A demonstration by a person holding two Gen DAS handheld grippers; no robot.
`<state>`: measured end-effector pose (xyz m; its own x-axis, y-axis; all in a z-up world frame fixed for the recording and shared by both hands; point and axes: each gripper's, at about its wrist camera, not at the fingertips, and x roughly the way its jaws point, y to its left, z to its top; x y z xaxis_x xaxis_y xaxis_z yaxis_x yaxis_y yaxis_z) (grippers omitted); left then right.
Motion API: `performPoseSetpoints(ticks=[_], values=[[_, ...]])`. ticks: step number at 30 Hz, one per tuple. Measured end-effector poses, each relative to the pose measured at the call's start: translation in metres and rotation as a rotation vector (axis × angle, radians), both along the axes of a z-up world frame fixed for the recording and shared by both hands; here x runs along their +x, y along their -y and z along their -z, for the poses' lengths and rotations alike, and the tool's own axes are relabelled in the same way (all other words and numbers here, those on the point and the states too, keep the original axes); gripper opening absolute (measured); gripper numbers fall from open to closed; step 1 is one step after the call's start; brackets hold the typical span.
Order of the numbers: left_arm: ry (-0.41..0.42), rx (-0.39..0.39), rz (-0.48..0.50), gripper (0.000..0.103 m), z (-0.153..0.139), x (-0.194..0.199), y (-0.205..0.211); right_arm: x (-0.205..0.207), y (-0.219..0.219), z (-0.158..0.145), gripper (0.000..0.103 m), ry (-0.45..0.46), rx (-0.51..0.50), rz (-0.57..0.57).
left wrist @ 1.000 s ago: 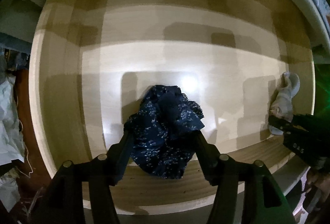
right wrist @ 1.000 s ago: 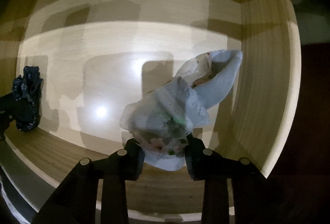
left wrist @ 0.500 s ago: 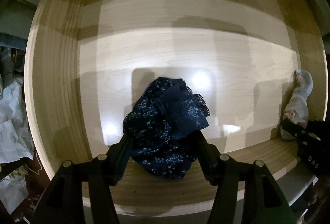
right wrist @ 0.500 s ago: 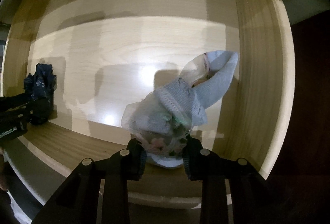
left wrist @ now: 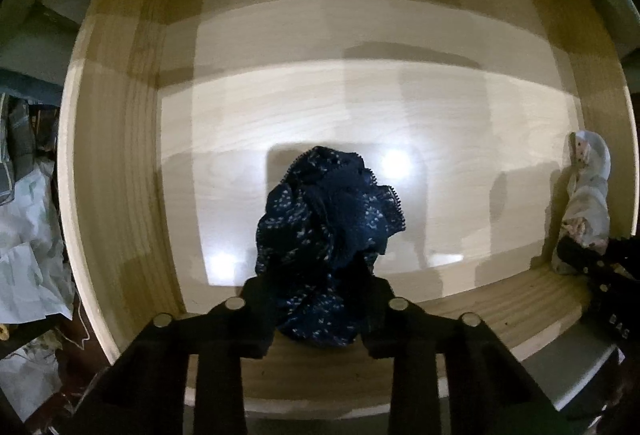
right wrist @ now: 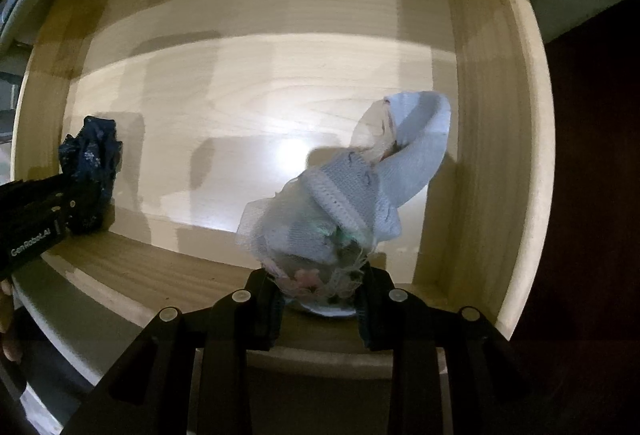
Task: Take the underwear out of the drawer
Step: 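Raise the navy underwear out of the drawer with the left tool, then carry the navy underwear over the white box with the left tool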
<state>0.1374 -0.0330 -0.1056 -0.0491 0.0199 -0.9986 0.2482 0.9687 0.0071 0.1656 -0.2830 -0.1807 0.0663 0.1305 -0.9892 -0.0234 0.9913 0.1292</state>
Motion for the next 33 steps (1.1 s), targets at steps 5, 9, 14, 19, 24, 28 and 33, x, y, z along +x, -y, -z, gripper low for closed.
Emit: performPoseSetpoints(ticks=[5, 9, 14, 19, 24, 28, 33], values=[[0.013, -0.049, -0.026, 0.013, -0.014, -0.002, -0.002, 0.0, 0.003, 0.0, 0.027, 0.011, 0.006, 0.013], [0.029, -0.063, -0.026, 0.012, -0.022, -0.002, 0.0, -0.008, 0.006, 0.003, 0.027, 0.02, 0.002, 0.015], [0.029, -0.074, -0.045, 0.011, -0.026, -0.004, 0.001, -0.011, 0.005, 0.003, 0.027, 0.027, -0.001, 0.016], [0.054, -0.084, -0.041, 0.011, -0.032, -0.008, -0.007, -0.012, 0.009, 0.007, 0.027, 0.019, 0.02, 0.03], [0.082, -0.091, -0.028, 0.011, -0.044, -0.012, -0.005, -0.011, 0.012, 0.009, 0.027, 0.017, 0.023, 0.034], [0.105, -0.094, -0.017, 0.011, -0.058, -0.016, -0.009, -0.01, 0.012, 0.007, 0.027, 0.016, 0.012, 0.028], [0.143, -0.094, 0.011, 0.011, -0.081, -0.013, -0.011, -0.009, 0.008, 0.01, 0.027, 0.018, -0.009, 0.03]])
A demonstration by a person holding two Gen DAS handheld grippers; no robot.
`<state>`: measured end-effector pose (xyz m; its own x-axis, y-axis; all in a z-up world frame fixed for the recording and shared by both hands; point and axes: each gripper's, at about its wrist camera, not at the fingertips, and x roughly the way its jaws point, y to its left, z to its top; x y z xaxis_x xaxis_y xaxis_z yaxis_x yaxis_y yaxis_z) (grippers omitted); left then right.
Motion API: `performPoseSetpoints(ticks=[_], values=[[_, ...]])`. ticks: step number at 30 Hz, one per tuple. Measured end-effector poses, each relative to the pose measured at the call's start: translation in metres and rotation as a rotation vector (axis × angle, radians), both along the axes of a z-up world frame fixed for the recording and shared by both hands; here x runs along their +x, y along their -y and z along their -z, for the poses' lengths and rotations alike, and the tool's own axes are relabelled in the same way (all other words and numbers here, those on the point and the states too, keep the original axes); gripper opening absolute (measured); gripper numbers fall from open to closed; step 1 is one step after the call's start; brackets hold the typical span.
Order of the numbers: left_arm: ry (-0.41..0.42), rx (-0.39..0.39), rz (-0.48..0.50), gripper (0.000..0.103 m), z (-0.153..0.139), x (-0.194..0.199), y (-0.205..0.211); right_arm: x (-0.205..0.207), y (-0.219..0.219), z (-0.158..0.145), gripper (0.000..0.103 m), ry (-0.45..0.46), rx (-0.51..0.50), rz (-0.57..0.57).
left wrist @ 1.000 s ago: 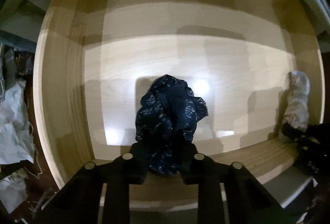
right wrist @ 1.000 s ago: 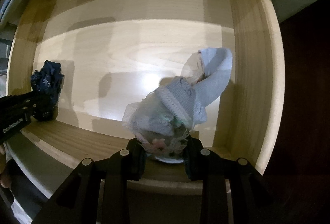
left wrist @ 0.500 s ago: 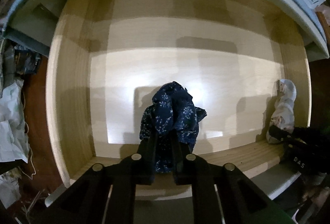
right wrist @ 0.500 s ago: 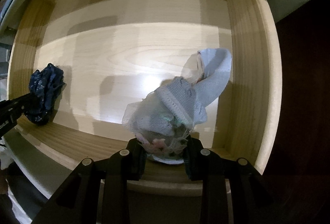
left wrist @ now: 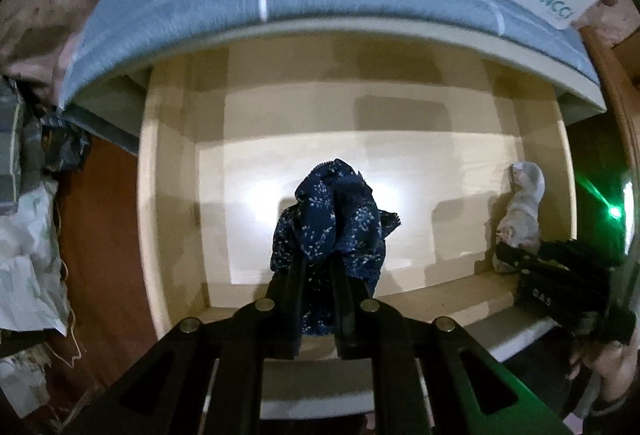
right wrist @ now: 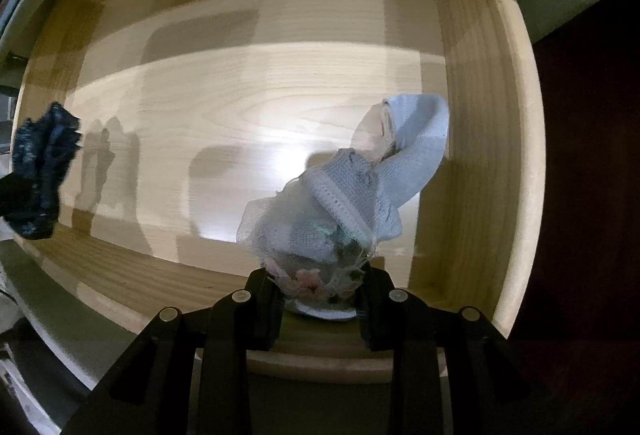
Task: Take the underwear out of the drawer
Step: 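Carry the navy underwear over the white box with the left tool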
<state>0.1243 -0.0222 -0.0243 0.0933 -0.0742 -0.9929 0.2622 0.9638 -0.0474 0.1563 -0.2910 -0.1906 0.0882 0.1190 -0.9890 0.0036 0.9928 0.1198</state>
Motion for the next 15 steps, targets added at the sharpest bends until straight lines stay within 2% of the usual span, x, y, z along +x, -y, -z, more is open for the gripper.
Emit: performPoseSetpoints(ticks=[8, 15], values=[[0.078, -0.017, 0.044, 0.011, -0.05, -0.008, -0.002, 0.0, -0.005, -0.001, 0.027, 0.002, -0.012, 0.005], [0.169, -0.059, 0.069, 0.011, -0.105, -0.014, -0.005, 0.0, -0.009, -0.006, 0.027, 0.004, -0.021, 0.003]])
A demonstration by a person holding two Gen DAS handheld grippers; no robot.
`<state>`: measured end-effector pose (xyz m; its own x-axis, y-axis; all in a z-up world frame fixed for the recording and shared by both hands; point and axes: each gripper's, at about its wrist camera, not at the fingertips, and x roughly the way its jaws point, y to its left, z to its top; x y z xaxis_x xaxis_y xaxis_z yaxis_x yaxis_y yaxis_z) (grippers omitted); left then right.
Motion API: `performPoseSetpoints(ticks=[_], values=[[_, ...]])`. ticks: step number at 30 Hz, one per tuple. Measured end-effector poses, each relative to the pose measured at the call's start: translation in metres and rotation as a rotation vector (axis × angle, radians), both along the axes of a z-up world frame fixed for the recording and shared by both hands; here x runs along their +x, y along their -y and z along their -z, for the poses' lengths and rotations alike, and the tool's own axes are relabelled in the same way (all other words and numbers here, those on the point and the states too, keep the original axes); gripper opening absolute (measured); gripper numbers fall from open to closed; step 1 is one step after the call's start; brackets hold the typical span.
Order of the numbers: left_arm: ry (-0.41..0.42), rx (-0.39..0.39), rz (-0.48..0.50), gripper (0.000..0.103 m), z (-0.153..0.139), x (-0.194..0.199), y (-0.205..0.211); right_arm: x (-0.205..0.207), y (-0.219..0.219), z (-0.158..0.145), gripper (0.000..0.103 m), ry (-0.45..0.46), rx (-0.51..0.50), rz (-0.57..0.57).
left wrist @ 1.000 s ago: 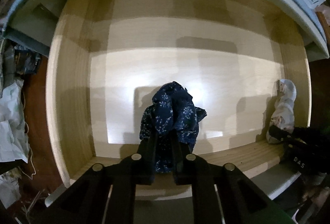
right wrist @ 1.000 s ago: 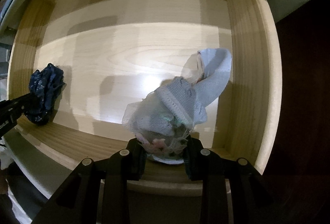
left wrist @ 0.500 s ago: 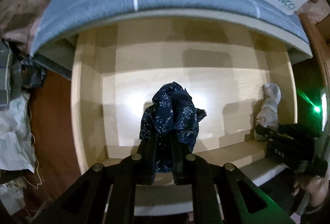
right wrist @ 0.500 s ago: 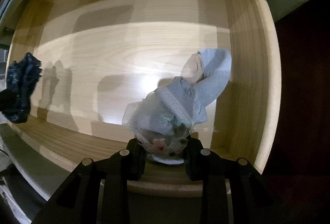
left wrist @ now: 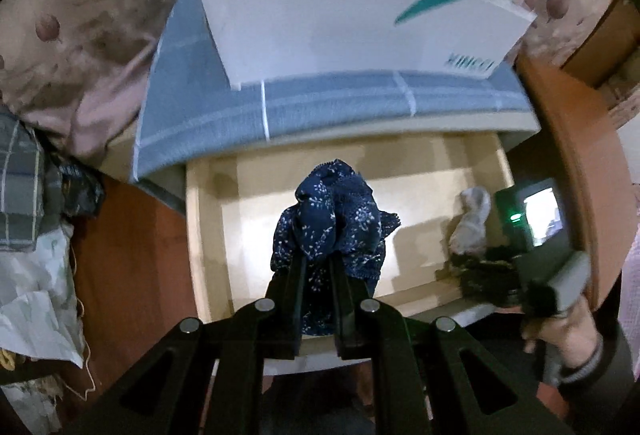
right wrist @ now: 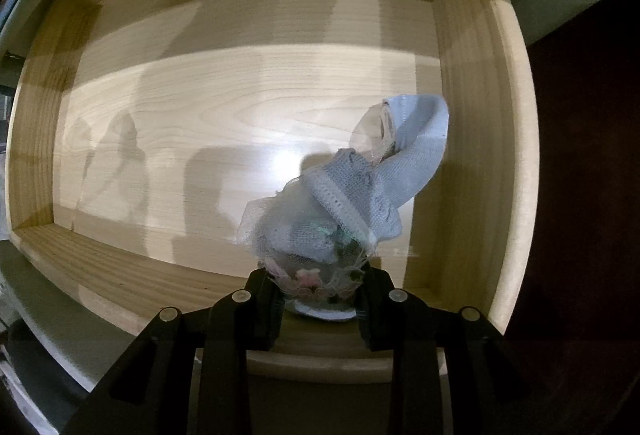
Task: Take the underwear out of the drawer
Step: 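Carry the navy underwear over the white box with the left tool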
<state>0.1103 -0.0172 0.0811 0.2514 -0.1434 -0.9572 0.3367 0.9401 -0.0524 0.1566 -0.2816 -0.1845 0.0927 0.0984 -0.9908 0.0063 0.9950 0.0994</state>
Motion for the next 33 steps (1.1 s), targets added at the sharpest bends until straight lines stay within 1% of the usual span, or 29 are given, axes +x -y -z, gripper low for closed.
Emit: performPoseSetpoints(ticks=[7, 8, 12, 14, 17, 22, 25, 28, 31, 33], values=[[0.137, -0.038, -0.002, 0.011, -0.071, 0.006, -0.006, 0.0, -0.001, -0.001, 0.027, 0.0, 0.001, 0.001], [0.167, -0.043, -0.003, 0.011, -0.084, 0.01, -0.006, 0.0, -0.001, -0.001, 0.027, 0.0, 0.001, 0.001], [0.231, -0.046, -0.022, 0.011, -0.117, 0.029, -0.003, 0.001, -0.001, -0.001, 0.027, 0.001, -0.001, 0.0], [0.26, -0.05, -0.038, 0.011, -0.126, 0.039, -0.002, 0.001, -0.001, -0.002, 0.027, 0.001, -0.003, -0.001], [0.282, -0.061, -0.045, 0.011, -0.134, 0.054, 0.004, -0.001, -0.001, -0.002, 0.027, 0.004, -0.007, -0.005], [0.31, -0.04, -0.036, 0.011, -0.139, 0.078, 0.019, -0.002, -0.001, -0.003, 0.027, 0.006, 0.0, -0.004], [0.333, -0.043, -0.029, 0.011, -0.142, 0.097, 0.029, -0.002, 0.0, -0.003, 0.027, 0.008, 0.004, -0.005], [0.348, -0.034, -0.028, 0.011, -0.138, 0.113, 0.038, -0.002, 0.001, -0.003, 0.027, 0.009, 0.009, -0.008], [0.35, -0.02, -0.025, 0.011, -0.128, 0.132, 0.049, -0.002, 0.002, -0.003, 0.027, 0.008, 0.014, -0.008], [0.33, -0.012, -0.023, 0.011, -0.116, 0.144, 0.055, -0.002, 0.003, -0.002, 0.027, 0.006, 0.017, -0.01]])
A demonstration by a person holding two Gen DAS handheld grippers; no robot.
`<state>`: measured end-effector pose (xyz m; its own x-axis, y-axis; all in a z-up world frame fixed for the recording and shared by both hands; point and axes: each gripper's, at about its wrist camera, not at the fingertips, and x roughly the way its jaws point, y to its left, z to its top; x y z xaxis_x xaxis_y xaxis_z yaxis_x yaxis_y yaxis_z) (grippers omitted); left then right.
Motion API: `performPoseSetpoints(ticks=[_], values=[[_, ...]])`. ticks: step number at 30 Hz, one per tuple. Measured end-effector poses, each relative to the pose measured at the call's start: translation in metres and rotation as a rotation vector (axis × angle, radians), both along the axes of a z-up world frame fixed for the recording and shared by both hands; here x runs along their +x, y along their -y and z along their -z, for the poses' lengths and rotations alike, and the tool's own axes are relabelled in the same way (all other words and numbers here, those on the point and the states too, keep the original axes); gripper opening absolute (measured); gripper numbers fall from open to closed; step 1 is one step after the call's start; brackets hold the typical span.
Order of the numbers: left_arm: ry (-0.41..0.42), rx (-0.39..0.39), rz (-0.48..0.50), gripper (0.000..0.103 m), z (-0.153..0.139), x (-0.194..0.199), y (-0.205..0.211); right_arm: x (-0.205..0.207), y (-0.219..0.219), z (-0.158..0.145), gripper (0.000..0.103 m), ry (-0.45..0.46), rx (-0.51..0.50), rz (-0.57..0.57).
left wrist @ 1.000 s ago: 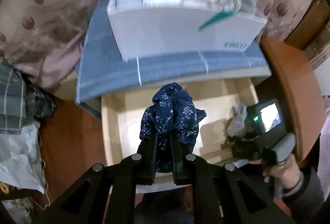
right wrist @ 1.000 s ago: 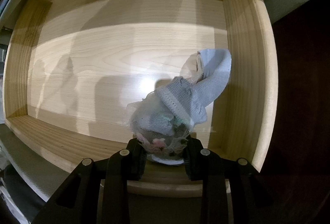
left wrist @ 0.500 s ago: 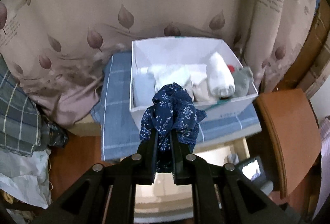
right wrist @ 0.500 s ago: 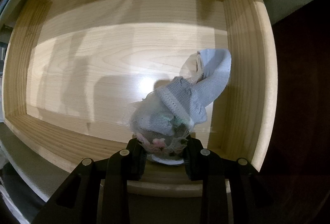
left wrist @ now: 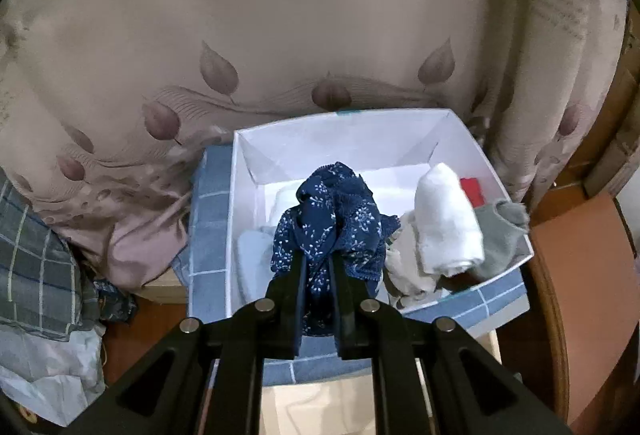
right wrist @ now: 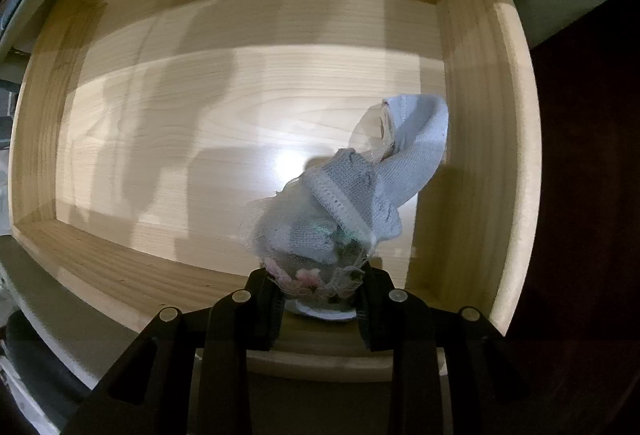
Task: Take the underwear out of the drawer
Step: 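Carry the navy underwear over the white box with the left tool, then open the left tool to drop the navy underwear into the box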
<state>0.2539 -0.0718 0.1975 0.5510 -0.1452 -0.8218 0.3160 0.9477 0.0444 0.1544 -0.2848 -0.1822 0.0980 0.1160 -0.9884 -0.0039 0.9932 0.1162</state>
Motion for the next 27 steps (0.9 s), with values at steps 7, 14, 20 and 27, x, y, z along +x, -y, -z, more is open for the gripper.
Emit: performPoseSetpoints(ticks=[7, 14, 20, 27], values=[[-0.054, 0.035, -0.02, 0.011, 0.042, 0.025, 0.01, 0.0, 0.004, 0.002, 0.027, 0.003, 0.013, -0.001], [-0.074, 0.051, -0.043, 0.014, 0.062, 0.031, 0.014, -0.001, 0.006, 0.003, 0.027, 0.002, 0.016, -0.005], [-0.068, 0.035, -0.069, 0.024, 0.056, 0.029, 0.009, 0.0, 0.008, 0.004, 0.027, 0.001, 0.016, -0.001], [0.006, -0.005, -0.068, 0.045, 0.024, 0.007, 0.001, 0.0, 0.003, 0.003, 0.027, 0.004, 0.003, 0.004]])
